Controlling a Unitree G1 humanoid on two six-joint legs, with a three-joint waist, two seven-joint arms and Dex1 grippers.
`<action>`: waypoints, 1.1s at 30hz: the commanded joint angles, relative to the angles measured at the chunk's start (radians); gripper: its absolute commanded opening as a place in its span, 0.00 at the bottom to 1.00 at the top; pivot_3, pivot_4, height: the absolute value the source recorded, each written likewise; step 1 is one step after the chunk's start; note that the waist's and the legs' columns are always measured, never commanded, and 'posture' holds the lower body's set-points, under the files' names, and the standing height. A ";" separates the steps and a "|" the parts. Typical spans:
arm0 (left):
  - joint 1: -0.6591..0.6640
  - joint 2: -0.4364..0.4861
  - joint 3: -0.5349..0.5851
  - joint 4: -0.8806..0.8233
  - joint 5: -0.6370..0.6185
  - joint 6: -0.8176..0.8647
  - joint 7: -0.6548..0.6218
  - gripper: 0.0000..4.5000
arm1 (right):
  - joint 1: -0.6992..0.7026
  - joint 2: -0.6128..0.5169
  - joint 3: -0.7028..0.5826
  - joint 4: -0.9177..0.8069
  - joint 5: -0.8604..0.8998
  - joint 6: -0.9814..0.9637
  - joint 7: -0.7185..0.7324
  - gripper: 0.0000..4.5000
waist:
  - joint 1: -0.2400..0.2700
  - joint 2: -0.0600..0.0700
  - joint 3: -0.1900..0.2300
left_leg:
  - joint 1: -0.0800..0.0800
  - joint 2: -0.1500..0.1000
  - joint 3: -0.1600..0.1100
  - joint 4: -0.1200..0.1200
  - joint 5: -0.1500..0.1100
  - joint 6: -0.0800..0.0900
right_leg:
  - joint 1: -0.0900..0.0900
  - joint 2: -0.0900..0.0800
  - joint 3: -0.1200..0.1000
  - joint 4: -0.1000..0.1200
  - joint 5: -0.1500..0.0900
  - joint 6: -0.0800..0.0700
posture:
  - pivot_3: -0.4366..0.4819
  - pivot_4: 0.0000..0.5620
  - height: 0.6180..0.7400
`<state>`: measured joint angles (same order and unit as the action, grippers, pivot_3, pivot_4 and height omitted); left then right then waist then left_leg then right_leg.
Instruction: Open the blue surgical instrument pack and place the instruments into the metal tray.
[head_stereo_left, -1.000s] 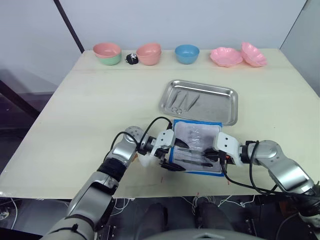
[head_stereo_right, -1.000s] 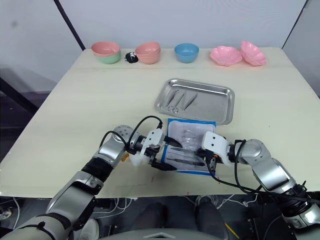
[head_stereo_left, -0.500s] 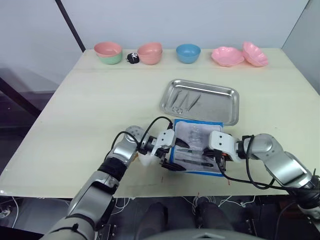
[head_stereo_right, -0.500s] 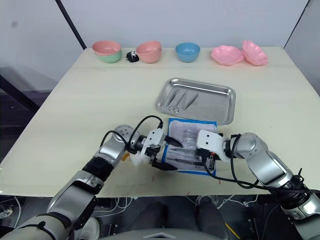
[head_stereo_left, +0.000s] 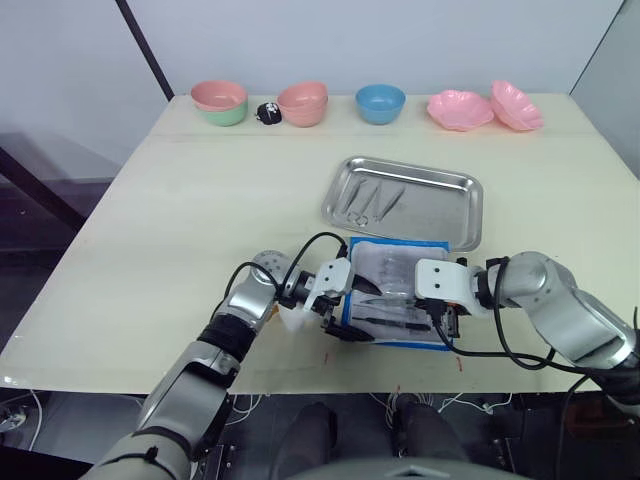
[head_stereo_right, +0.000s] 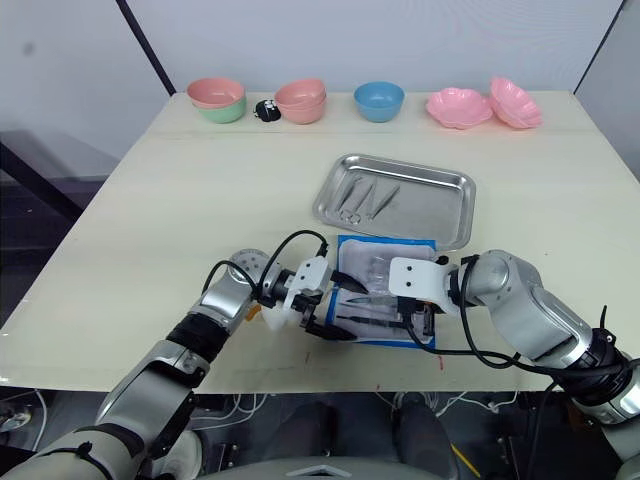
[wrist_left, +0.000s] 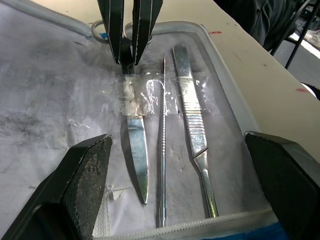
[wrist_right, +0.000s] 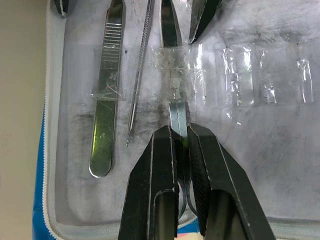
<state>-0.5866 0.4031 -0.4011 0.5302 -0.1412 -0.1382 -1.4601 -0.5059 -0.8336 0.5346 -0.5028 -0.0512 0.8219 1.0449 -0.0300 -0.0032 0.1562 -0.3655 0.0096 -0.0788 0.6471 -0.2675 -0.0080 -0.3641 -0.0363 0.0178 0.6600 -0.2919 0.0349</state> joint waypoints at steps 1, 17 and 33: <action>0.056 0.026 -0.036 0.140 0.109 0.060 0.072 1.00 | -0.043 -0.018 -0.006 -0.058 -0.016 0.006 0.011 0.03 | 0.001 0.001 0.001 | 0.000 0.000 0.000 0.000 0.000 0.000 | 0.000 0.000 -0.001 0.000 0.000 0.000 | 0.48 0.27 1.00; 0.059 0.028 -0.036 0.139 0.109 0.061 0.069 1.00 | -0.066 -0.030 0.006 -0.067 -0.027 0.026 0.024 0.03 | 0.002 0.001 0.001 | 0.000 0.000 -0.001 -0.004 0.000 0.000 | 0.000 -0.002 -0.003 -0.003 0.000 0.000 | 0.48 0.27 1.00; 0.059 0.026 -0.034 0.141 0.107 0.062 0.071 1.00 | 0.016 -0.101 -0.103 -0.097 0.043 0.008 0.026 0.03 | 0.012 0.001 0.002 | 0.001 0.000 -0.001 -0.006 0.000 -0.001 | 0.000 -0.003 -0.005 -0.004 0.000 0.000 | 0.48 0.27 1.00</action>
<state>-0.5870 0.3974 -0.4016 0.5301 -0.1412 -0.1387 -1.4601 -0.4921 -0.9226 0.4848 -0.5553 -0.0258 0.8472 1.0699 -0.0180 -0.0023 0.1581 -0.3642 0.0092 -0.0800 0.6403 -0.2677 -0.0093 -0.3643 -0.0393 0.0130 0.6561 -0.2918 0.0351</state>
